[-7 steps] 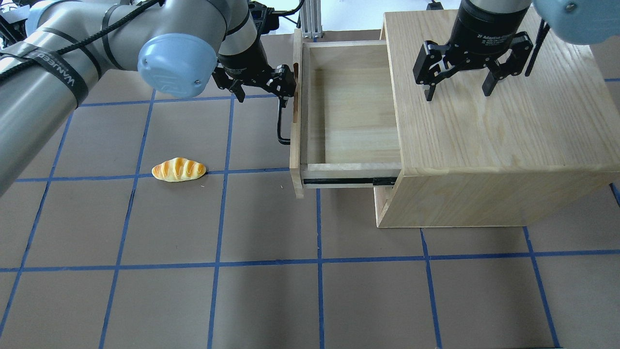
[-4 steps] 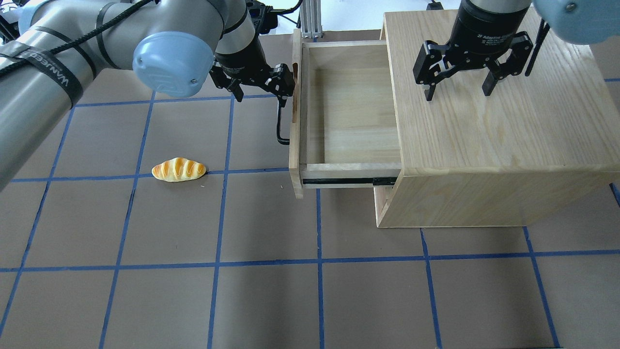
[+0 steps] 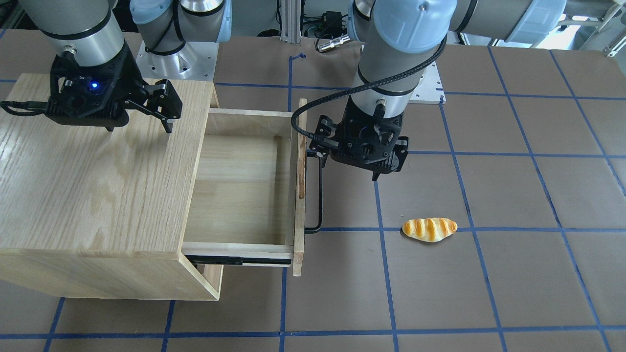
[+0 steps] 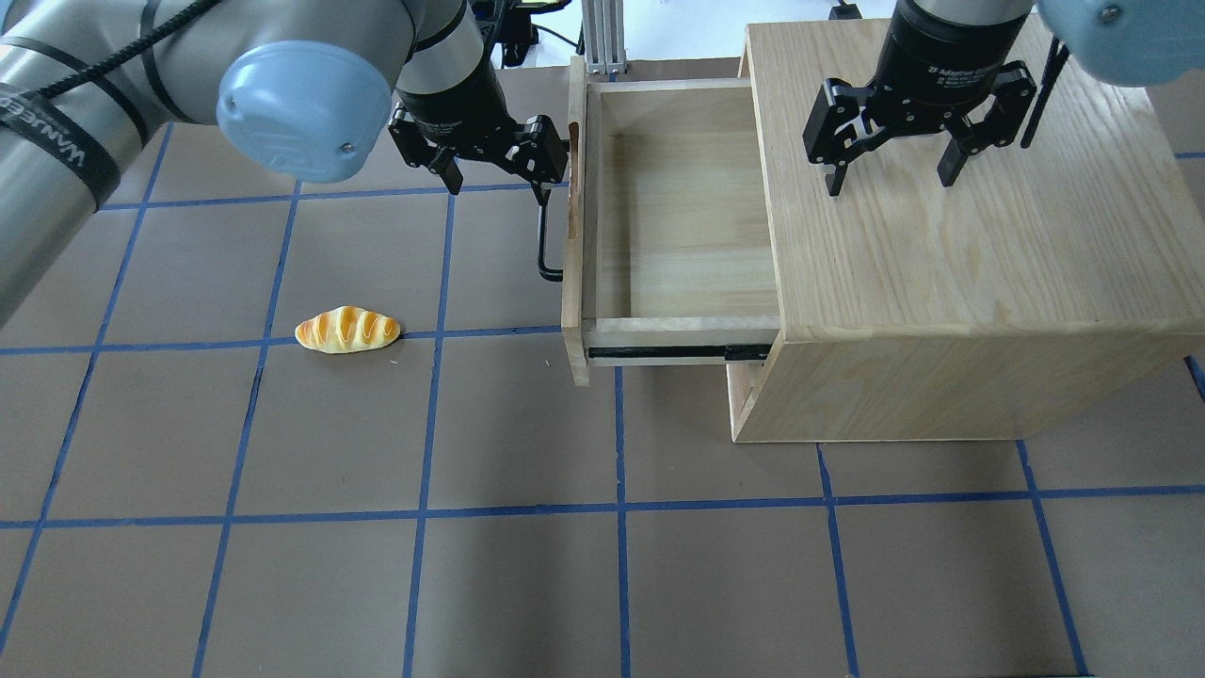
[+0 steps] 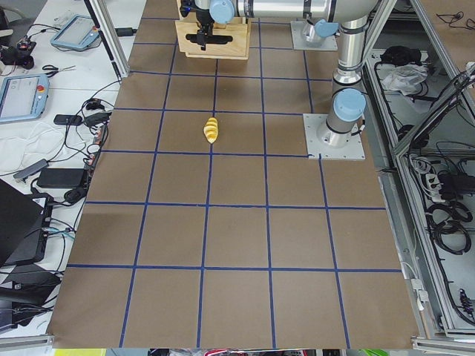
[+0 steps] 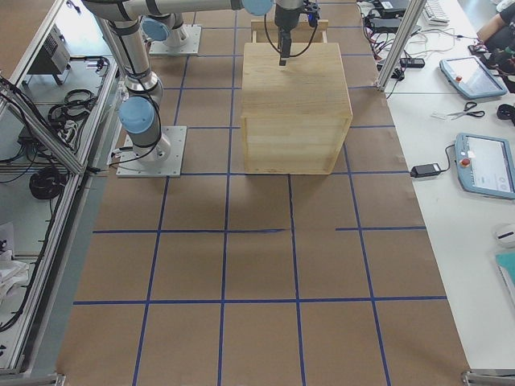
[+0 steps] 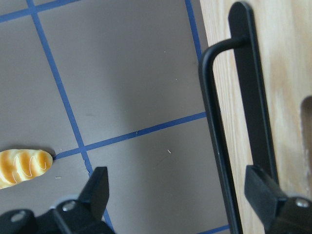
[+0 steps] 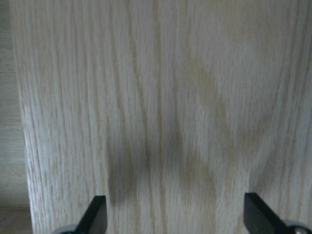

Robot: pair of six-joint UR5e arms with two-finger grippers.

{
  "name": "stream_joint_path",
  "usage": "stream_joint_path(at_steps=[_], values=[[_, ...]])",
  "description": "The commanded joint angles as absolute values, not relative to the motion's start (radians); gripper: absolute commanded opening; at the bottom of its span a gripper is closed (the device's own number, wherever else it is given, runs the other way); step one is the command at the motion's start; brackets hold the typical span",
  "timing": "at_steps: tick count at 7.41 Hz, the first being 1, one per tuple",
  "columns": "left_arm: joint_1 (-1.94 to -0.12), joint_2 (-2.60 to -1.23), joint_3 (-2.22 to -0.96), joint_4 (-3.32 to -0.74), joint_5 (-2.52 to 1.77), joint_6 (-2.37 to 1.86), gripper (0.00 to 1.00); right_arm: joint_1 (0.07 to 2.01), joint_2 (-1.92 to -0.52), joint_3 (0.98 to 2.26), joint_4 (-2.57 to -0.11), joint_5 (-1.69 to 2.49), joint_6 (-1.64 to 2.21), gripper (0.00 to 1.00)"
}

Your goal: Open upper drawer

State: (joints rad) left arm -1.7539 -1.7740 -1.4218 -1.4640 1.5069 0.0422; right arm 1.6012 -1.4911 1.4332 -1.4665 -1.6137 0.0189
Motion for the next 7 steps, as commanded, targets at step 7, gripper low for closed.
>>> stream_joint_path(at_steps=[7], values=[[-1.523,-1.591,-1.472,-1.687,1.592,0.057,1.00,1.601,-1.491,1.434,-1.466,-1.614,0.020,1.00]])
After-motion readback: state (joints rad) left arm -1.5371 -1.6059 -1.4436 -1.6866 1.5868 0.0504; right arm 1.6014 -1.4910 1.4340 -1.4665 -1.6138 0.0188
